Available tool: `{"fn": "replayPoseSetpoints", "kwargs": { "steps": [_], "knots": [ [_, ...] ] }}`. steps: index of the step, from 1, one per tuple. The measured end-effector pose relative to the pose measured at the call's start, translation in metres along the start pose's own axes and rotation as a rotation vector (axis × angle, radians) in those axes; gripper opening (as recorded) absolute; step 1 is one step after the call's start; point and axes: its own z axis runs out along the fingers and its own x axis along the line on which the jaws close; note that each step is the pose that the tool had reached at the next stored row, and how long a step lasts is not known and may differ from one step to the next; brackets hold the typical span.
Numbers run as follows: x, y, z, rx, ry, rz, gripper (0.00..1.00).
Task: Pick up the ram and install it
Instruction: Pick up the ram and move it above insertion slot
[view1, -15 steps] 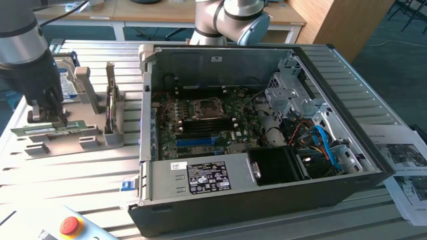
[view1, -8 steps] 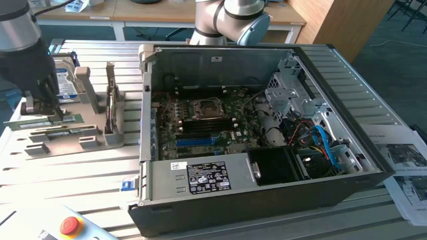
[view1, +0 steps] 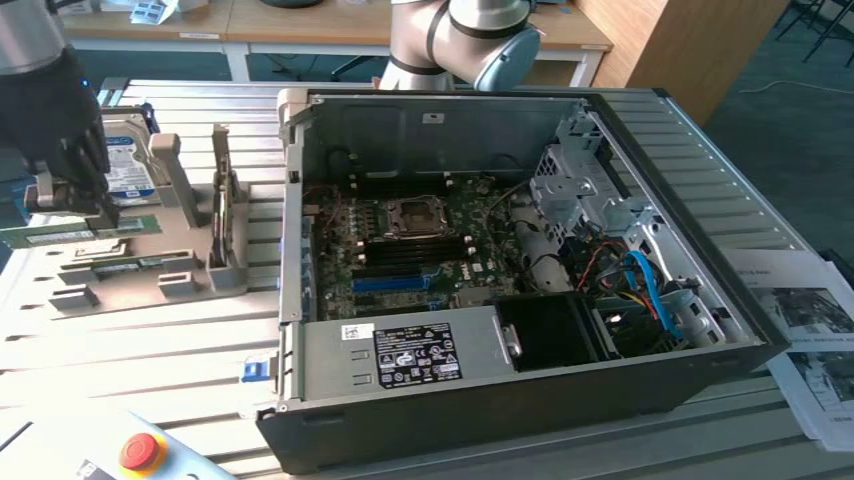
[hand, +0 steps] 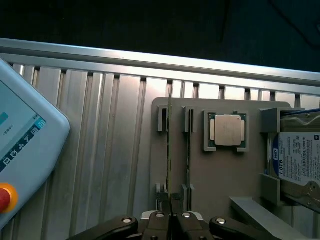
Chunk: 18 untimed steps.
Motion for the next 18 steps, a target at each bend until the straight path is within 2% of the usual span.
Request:
{"fn": "replayPoseSetpoints", "kwargs": {
  "steps": [18],
  "knots": [
    [-0.001, 0.0025, -0.0471, 0.0000, 0.0000, 0.001, 0.12]
  ]
}}
